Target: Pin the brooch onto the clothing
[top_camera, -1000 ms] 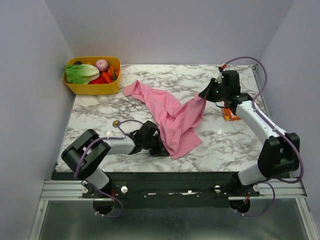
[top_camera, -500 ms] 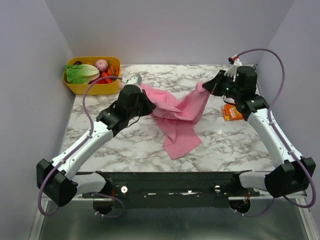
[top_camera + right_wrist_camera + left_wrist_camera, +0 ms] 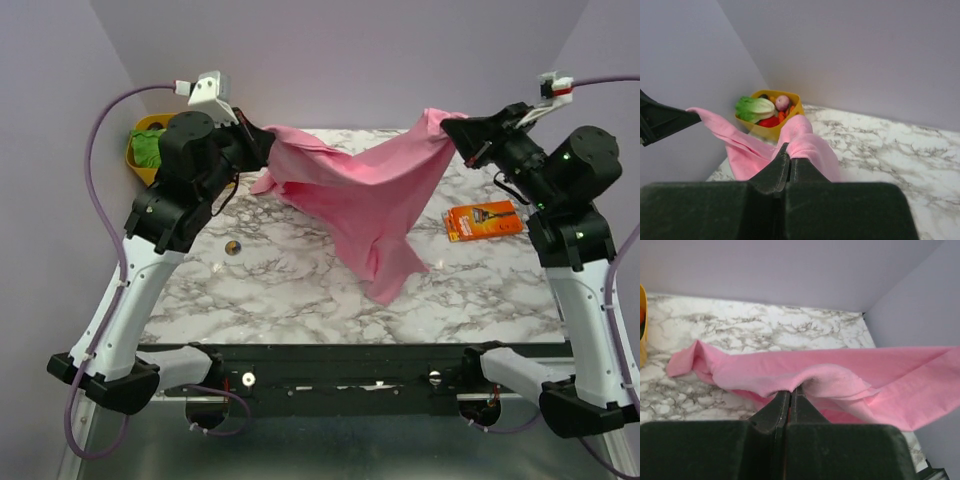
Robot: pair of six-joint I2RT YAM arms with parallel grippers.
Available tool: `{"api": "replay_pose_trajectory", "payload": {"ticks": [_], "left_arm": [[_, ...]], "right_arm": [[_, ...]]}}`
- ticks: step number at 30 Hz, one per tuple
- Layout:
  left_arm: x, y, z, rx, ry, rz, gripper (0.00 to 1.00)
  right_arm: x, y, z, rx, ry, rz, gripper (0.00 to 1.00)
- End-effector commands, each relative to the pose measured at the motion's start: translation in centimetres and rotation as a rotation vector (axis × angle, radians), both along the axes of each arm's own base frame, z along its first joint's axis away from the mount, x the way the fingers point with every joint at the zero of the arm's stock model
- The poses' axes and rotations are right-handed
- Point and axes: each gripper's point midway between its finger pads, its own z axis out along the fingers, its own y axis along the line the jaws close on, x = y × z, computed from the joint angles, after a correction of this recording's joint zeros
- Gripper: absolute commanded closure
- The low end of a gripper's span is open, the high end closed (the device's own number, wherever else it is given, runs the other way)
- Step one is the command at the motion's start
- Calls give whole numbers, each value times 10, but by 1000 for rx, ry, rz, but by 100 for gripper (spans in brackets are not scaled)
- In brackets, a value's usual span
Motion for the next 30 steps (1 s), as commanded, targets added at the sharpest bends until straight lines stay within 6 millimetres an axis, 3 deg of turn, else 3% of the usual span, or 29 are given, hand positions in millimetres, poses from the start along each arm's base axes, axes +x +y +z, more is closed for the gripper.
{"api": "replay_pose_trajectory", "payload": {"ticks": [1,6,8,12,15,18,19,20,24,26,28,30], "left_arm": [[-12,9,52,17,-114,-14,100],[-36,13,107,-21,-235,-56,100],[-43,14,118,-22,-261,-71,100],[-59,20,149,-43,-331,-85,100],[-63,16,160,-53,-359,-111,100],[-52,8,157,-49,-350,-124,100],[-48,6,156,-50,-344,-124,100],[-44,2,153,-52,-335,-141,100],[-3,-4,130,-53,-264,-124,100],[17,5,122,-71,-234,-95,100],[42,2,109,-89,-201,-112,100],[69,8,106,-114,-184,-94,100]], "right_arm": [[-46,-6,54,-3,-167,31,99],[-86,-7,79,13,-256,77,100],[-102,-6,85,15,-283,106,100],[-117,-5,87,17,-301,128,100],[-115,-7,86,21,-298,116,100],[-101,-13,81,28,-216,59,100],[-74,-12,69,15,-143,32,100],[-66,-11,60,11,-87,28,100],[-23,0,36,3,21,40,100],[6,4,19,-3,81,35,100],[24,4,15,0,105,40,100],[54,2,7,16,132,35,100]]}}
